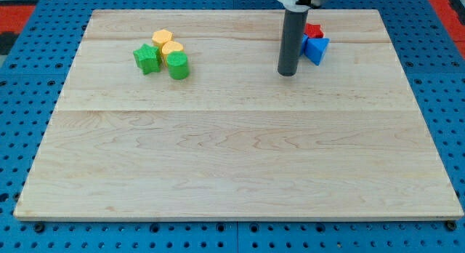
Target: Push the green blocks towards blue blocks
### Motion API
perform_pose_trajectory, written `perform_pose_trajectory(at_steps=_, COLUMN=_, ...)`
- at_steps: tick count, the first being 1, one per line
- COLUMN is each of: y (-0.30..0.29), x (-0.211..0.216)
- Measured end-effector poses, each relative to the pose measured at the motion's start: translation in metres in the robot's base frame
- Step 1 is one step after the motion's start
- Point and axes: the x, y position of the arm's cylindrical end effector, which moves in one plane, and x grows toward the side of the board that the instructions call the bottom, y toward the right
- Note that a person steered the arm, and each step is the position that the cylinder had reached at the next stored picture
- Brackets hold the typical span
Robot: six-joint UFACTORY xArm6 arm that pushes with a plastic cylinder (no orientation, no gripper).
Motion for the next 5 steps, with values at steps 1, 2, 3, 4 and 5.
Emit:
perform_pose_trajectory(at_steps=1, y=-0.011, x=0.016)
perform_pose_trajectory(at_steps=2, y=-0.013, x=0.022)
perform_pose_trajectory(at_steps=3, y=-0.014, x=0.032)
perform_pose_trajectory(at_steps=4, y=-0.016, x=0.075)
perform_pose_trajectory(at_steps=5, y=-0.044, x=0.036)
